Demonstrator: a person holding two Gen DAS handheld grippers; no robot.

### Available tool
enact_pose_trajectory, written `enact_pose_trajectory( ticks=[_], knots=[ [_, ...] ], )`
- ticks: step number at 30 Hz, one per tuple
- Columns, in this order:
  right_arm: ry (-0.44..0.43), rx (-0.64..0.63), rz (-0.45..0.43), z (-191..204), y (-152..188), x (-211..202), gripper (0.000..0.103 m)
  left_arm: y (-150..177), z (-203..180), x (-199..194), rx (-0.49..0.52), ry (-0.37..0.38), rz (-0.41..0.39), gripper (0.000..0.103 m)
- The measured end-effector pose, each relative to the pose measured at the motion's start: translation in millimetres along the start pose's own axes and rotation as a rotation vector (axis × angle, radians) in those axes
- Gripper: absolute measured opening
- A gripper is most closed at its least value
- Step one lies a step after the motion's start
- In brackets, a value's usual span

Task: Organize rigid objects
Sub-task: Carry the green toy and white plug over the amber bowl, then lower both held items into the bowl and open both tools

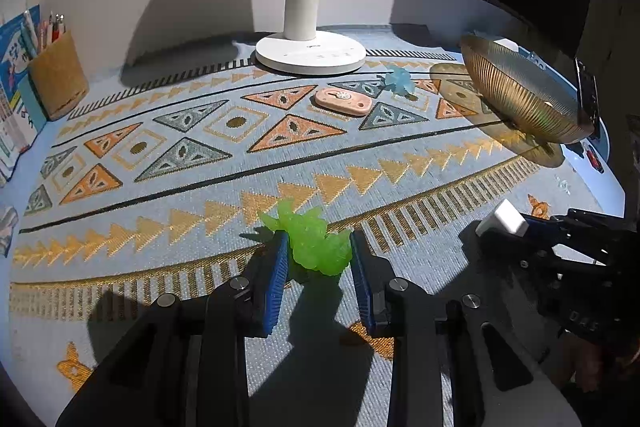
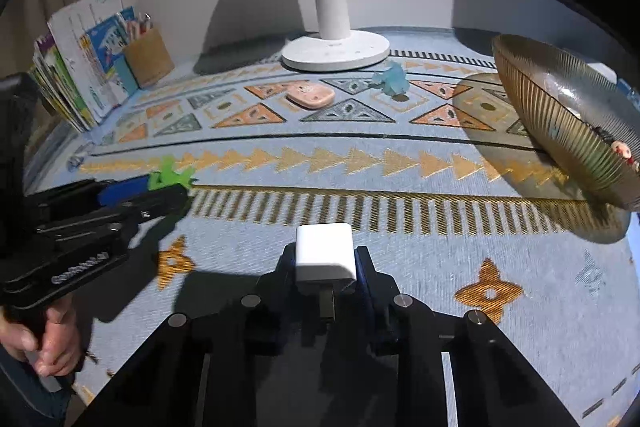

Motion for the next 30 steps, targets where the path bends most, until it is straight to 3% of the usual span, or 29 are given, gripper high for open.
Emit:
enact_pose_trajectory(
  ticks=[4,8,14,20,24,30],
  knots=[
    [0.003,0.027,-0.063,-12.1,-10.9,-28.1,0.027,-10.4,-8.8,-8.8,-0.005,0.029,-0.016,0.027],
    [0.030,0.090,-0.174,-50.0,-31.6,-79.4,0.027,-48.7,-36.3,-42.7,0.036,0.088,-0.100,0.027],
    [0.179,0.210,-0.347,-142.8,-65.0,-169.8,0.027,-130.3,-117.3,-93.5,0.182,0.161,-0.229,0.027],
    [0.267,0.357,-0.446,-231.4,-84.8,-230.9,0.027,-185.9,-184.7,-92.9,0.256,0.233,-0.259,0.027],
    [0.284,0.429,-0.418,-269.5,-86.7,-224.0,0.027,-201.9,-221.8,-56.0,0.279,0.270,-0.200,0.027],
    [0.258,0.517,-0.253,-304.0,-72.7,-158.2,0.027,-185.3,-253.3,15.8,0.317,0.250,-0.054,0.027]
  ],
)
Point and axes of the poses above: each gripper's, at about its wrist camera, not at the fingertips, and x roughly the way its jaws point, z to its left, y to its underside, the point moved 9 cm from there along x, roughly the way its jaws point, and after that the axes turned 12 degrees about z, right-handed, at the moved point
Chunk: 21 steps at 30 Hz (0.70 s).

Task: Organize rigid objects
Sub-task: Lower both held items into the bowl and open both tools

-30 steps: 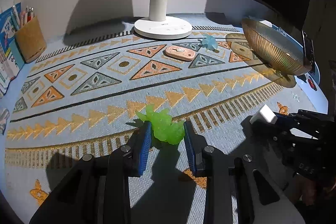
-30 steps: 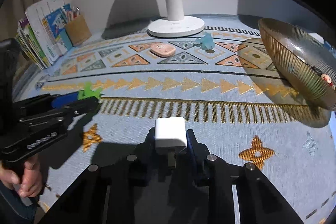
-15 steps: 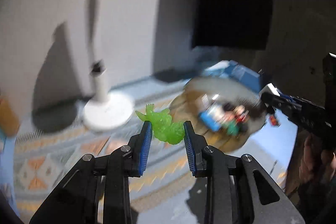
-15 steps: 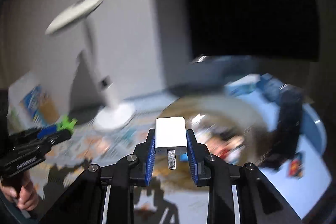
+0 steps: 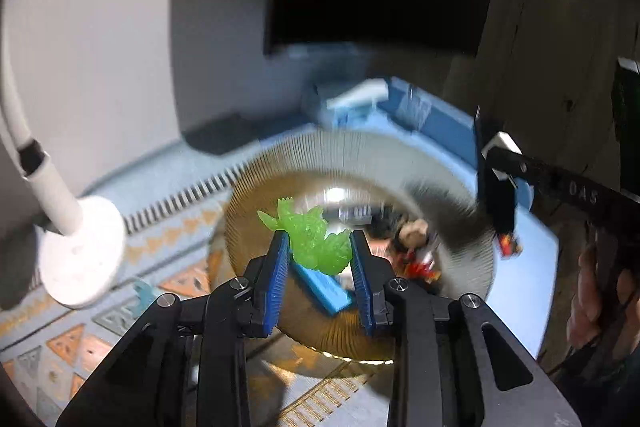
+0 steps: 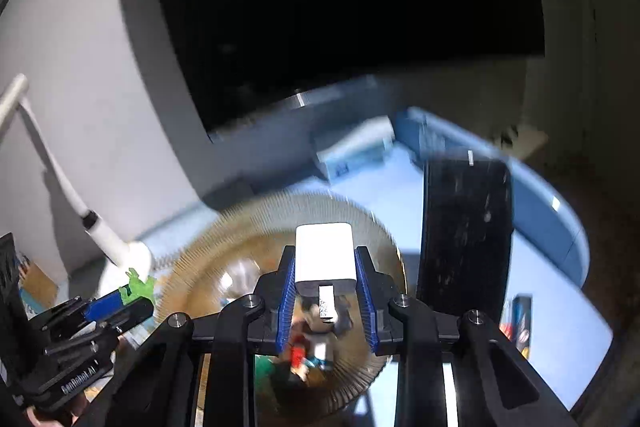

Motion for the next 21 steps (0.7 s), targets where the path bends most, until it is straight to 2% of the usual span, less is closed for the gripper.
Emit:
enact_pose_trajectory(
  ticks=[2,6,9,12,15,17,19,21],
  knots=[
    [0.037,0.002,0.051,-5.5,8.1,19.7,0.027,6.4,-4.1,14.8,0.024,-0.023,0.028,0.027],
    [0.033,0.008,0.099,-11.6,10.5,40.6,0.027,6.3,-6.9,35.7,0.010,-0.007,0.062,0.027],
    [0.057,-0.023,0.121,-8.3,10.3,50.5,0.027,5.6,-7.9,43.5,0.012,-0.004,0.079,0.027],
    [0.066,-0.026,0.184,-8.2,12.8,67.9,0.027,9.0,-13.0,48.6,0.029,-0.005,0.115,0.028],
    [0.045,-0.047,0.209,-1.9,14.7,76.9,0.027,8.7,-16.1,48.7,0.049,-0.009,0.121,0.029],
    [0.000,-0.065,0.205,6.4,12.4,74.9,0.027,6.3,-15.8,43.5,0.041,0.010,0.120,0.046],
    [-0.005,-0.063,0.182,8.5,8.2,64.4,0.030,2.4,-11.3,28.7,0.006,0.042,0.093,0.073],
    [-0.013,-0.065,0.144,8.8,3.9,49.8,0.031,-2.1,-1.7,2.8,-0.024,0.035,0.018,0.074]
  ],
)
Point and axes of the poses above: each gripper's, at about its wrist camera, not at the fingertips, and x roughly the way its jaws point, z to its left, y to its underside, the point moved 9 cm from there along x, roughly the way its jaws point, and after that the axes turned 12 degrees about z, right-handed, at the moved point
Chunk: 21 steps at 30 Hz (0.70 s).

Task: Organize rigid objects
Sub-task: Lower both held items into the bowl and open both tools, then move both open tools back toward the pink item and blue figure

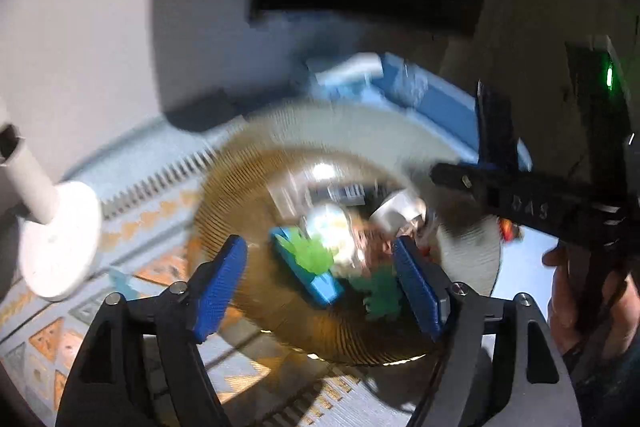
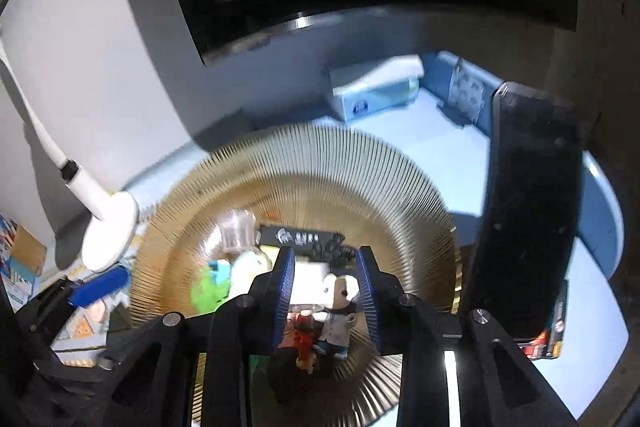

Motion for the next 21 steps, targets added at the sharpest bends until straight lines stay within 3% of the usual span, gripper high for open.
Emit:
enact_pose_trajectory(
  ticks=[9,17,21],
  knots=[
    [-0.063,0.025,-0.128,12.4,11.9,-79.4,0.031,17.0,47.8,-132.4,-0.104,-0.050,-0.193,0.074],
    [-0.146,-0.051,-0.229,71.2,25.7,-143.9,0.032,54.7,87.2,-253.6,-0.179,-0.116,-0.382,0.075],
    [-0.167,-0.111,-0.250,106.6,36.7,-157.9,0.036,79.1,104.1,-286.2,-0.212,-0.144,-0.424,0.075]
  ],
)
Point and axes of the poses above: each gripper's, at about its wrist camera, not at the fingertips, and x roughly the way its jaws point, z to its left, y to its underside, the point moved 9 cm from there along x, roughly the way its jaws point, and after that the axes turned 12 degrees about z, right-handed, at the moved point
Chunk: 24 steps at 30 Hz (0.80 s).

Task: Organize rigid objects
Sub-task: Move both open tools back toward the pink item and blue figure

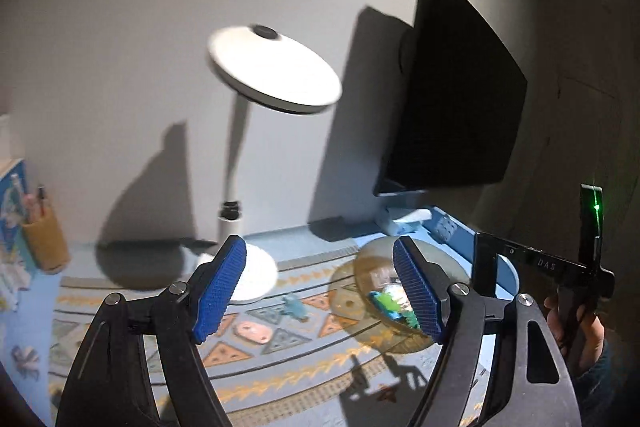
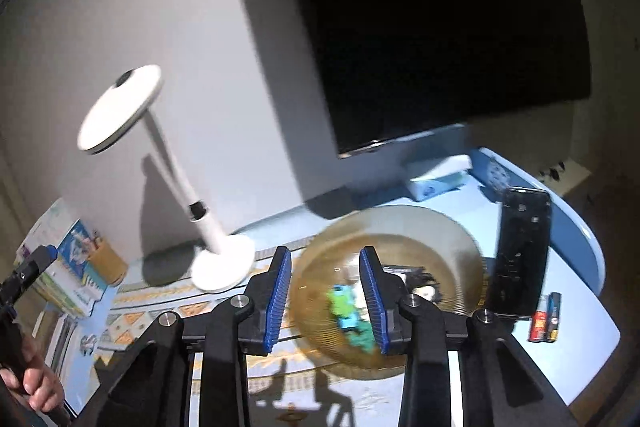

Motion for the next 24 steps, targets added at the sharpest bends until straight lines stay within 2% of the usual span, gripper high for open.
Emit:
enact_pose_trajectory(
  ticks=[3,8,12,18,21,24],
  knots=[
    [-0.027,-0.044,0.013,30.1,12.1,7.1,0.045,15.8,22.3,-7.0,-0.035,-0.029,0.012,0.076],
    [-0.068,-0.102,0.109,70.4,50.4,48.7,0.046,67.2,69.4,19.2,-0.168,-0.051,0.113,0.077],
    [-0.095,-0.143,0.199,95.0,94.0,91.5,0.046,116.1,98.7,46.2,-0.224,-0.130,0.204,0.077],
    [-0.090,-0.162,0.326,105.5,156.1,156.3,0.046,180.6,110.0,94.5,-0.212,-0.207,0.343,0.077],
    [-0.081,-0.162,0.365,102.3,173.5,174.4,0.046,203.1,108.9,116.1,-0.202,-0.215,0.401,0.077],
    [-0.068,-0.169,0.376,97.9,184.0,185.2,0.046,216.2,108.5,123.9,-0.173,-0.253,0.418,0.077]
  ],
)
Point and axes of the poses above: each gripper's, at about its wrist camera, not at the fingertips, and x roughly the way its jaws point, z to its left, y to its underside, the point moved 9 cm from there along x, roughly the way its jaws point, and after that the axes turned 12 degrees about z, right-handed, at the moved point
